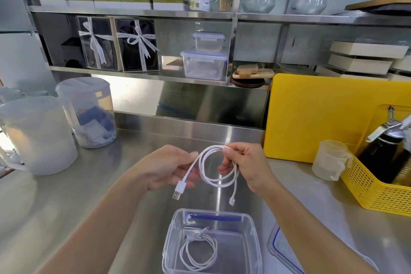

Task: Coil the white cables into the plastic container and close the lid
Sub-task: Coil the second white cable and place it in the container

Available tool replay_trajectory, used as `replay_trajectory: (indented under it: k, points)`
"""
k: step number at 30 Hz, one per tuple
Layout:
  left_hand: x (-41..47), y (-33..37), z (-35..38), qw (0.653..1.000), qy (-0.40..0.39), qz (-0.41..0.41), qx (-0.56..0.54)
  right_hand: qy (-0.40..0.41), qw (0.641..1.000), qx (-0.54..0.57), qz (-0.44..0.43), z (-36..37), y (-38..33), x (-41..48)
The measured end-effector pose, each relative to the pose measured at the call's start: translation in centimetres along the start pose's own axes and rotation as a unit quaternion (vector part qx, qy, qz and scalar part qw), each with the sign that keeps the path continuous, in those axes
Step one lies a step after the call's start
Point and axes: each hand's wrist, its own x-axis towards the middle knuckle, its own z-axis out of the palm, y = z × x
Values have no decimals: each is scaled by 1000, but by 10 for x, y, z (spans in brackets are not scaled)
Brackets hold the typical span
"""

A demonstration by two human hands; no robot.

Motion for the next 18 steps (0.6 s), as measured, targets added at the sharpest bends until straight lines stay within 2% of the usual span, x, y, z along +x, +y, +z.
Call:
replay_trajectory:
  k: [2,3,7,10,12,16,18]
  points:
    - [-3,-1,-9,997,13,-3,74,14,1000,-3,10,-5,2,1]
    - [-4,-2,-11,997,10,-4,73,19,1000,-7,13,-7,3,2]
    - [-2,-7,-10,996,-33,-39,-79,19,1000,-5,21,-5,5,2]
    - [0,-13,-3,996,-43,-37,-67,4,999,-27,20,-1,9,1]
    - [1,-12,-5,997,-23,-35,-70,-7,999,-48,24,-2,12,0]
    - [-1,4,-25,995,17,1,-94,-65,987,-147,11,5,14,-8]
    - [-3,10,-29,998,13,27,-63,-70,982,-176,-1,9,13,-8]
